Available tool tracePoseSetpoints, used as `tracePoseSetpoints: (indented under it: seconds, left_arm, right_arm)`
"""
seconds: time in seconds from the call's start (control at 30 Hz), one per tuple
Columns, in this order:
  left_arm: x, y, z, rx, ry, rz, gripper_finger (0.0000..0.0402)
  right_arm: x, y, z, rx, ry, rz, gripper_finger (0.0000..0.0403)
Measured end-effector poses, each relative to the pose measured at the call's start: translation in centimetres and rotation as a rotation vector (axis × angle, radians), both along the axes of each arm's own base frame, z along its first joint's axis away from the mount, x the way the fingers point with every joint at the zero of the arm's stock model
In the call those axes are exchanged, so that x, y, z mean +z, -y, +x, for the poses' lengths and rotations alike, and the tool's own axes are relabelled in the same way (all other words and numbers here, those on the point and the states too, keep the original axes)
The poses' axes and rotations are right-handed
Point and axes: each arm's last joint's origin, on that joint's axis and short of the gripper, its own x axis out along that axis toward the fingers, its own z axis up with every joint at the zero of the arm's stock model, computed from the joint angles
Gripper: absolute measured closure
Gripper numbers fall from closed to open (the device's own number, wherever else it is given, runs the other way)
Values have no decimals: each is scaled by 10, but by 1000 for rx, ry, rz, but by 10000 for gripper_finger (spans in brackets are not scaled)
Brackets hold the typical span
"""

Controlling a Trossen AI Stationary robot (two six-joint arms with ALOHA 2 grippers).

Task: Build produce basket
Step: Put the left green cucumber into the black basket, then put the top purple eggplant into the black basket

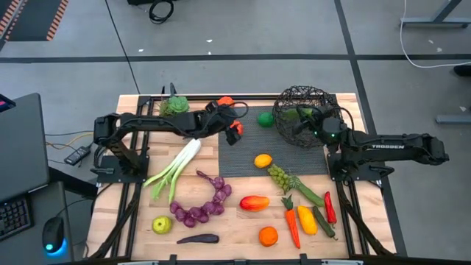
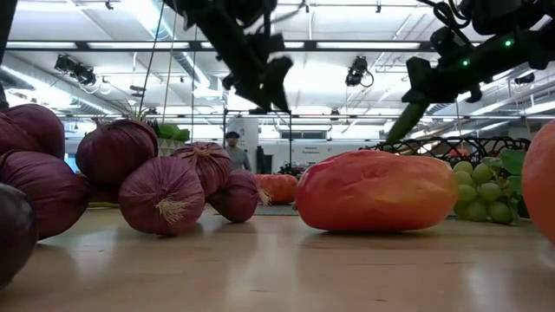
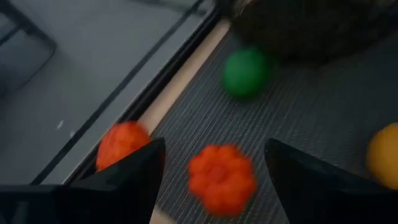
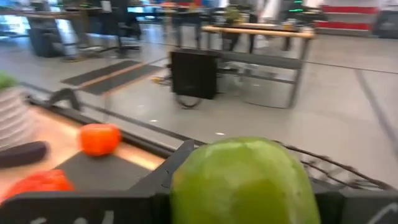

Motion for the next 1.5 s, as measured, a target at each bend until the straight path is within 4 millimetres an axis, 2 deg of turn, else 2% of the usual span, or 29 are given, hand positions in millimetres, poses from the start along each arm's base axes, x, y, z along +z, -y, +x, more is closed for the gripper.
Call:
tracePoseSetpoints:
  seconds: [0.1, 0.27, 0.43, 0.67, 0.83, 0.97, 1.17, 1.33, 1.5]
  left_arm:
    - [-11, -11, 1, 27, -39, -8, 120]
    - [-35, -37, 3, 76, -107, -42, 120]
    - [-54, -60, 2, 62, -152, -106, 120]
    - [-61, -66, -1, -11, -204, -140, 92]
    - [-67, -65, -12, 17, -324, -175, 83]
    - [-72, -76, -28, 115, -418, -215, 83]
    - [-73, -100, -42, 206, -421, -238, 83]
    - [-75, -116, -52, 224, -400, -317, 83]
    - [-76, -120, -57, 217, -401, -371, 83]
  right_arm:
    - [0, 1, -4, -73, -9, -6, 277]
    - [-4, 0, -4, -75, -47, 8, 253]
    - [-12, -1, -5, -14, -74, 72, 191]
    - [-13, -2, -3, 48, -50, 104, 72]
    - [-13, -3, -2, 81, 28, 162, 20]
    - [-14, -4, 0, 138, 84, 219, 11]
    - [-14, -5, 1, 195, 94, 247, 18]
    - [-14, -7, 3, 265, 110, 287, 23]
    - [-14, -9, 4, 293, 130, 312, 25]
